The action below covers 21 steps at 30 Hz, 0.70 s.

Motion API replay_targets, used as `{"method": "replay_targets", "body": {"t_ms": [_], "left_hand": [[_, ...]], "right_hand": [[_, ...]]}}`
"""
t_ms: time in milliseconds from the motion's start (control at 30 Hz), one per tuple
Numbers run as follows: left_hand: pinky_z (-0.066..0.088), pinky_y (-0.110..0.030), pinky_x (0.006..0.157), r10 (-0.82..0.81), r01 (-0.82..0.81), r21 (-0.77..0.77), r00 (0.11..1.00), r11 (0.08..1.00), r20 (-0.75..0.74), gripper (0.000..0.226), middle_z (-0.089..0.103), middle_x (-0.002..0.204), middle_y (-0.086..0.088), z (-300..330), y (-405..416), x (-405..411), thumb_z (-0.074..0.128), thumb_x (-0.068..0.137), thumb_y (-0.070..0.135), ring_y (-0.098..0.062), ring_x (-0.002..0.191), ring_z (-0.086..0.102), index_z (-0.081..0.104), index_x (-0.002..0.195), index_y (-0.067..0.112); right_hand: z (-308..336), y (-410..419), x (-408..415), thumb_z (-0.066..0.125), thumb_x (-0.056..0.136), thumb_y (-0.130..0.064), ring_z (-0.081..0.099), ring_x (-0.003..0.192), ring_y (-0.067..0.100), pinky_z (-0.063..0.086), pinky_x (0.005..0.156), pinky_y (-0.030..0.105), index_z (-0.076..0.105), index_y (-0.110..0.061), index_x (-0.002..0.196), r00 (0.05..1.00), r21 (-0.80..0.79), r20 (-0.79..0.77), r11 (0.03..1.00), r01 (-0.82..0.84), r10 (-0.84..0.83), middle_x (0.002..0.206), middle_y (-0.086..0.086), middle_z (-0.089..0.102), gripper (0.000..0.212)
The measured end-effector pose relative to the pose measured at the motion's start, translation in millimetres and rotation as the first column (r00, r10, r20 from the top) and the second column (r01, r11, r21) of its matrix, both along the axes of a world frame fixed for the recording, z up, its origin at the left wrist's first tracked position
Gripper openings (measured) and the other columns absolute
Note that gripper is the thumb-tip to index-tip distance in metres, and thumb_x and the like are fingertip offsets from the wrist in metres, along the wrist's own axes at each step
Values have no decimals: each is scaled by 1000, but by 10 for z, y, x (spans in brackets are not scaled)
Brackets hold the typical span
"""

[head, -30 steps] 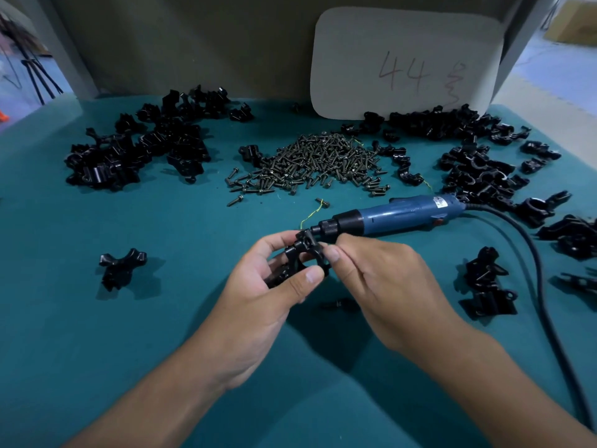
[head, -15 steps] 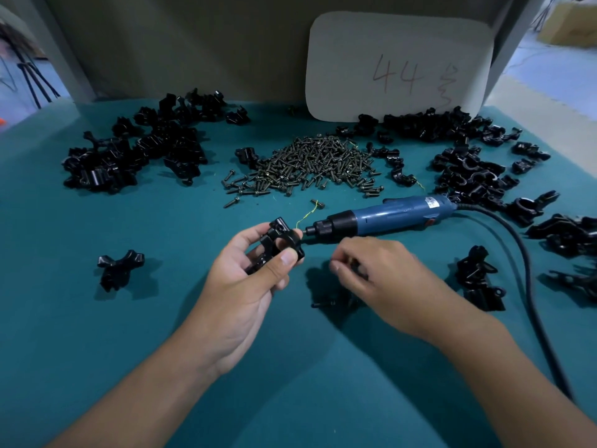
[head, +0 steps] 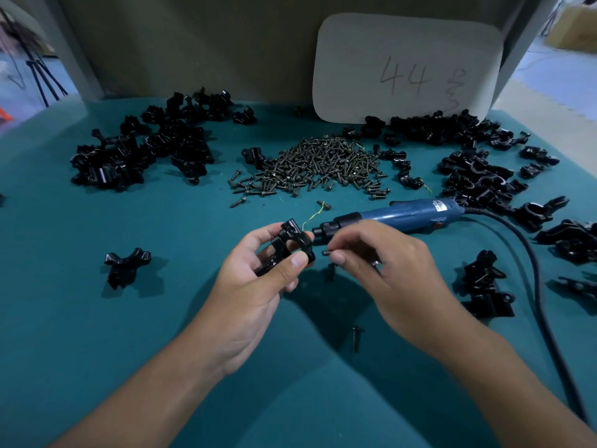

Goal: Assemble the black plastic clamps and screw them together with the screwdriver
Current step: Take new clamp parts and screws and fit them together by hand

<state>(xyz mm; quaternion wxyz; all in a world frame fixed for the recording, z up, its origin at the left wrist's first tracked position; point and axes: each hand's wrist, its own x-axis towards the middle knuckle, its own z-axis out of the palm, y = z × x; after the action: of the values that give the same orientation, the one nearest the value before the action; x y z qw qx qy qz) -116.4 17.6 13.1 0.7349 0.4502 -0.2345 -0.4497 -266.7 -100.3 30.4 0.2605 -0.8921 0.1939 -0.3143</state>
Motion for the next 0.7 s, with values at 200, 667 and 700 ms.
{"method": "replay_targets", "body": {"t_ms": [200, 667, 700], "left_hand": [[47, -17, 66, -68, 70, -25, 995, 997, 69, 52, 74, 113, -7, -21, 19, -16, 69, 77, 8, -9, 82, 59, 55, 128, 7], [49, -19, 91, -79, 63, 48, 830, 997, 552, 39, 69, 109, 3, -75, 78, -81, 72, 81, 19, -10, 104, 64, 57, 117, 21], [49, -18, 90, -68, 52, 45, 837, 998, 543, 38, 70, 108, 5, -72, 78, -75, 72, 81, 19, -9, 103, 65, 57, 116, 22]], "right_hand": [[14, 50, 4, 76, 90, -9, 67, 91, 10, 53, 79, 27, 76, -9, 95, 989, -113, 136, 992, -49, 64, 95, -3, 72, 6], [29, 119, -1, 80, 87, -4, 72, 94, 7, 58, 75, 32, 76, -7, 92, 952, -80, 305, 997, -8, 32, 97, -4, 76, 7], [30, 111, -14, 80, 87, -4, 73, 93, 8, 58, 74, 31, 77, -7, 91, 951, -85, 309, 996, 4, 23, 96, -4, 76, 6]]}}
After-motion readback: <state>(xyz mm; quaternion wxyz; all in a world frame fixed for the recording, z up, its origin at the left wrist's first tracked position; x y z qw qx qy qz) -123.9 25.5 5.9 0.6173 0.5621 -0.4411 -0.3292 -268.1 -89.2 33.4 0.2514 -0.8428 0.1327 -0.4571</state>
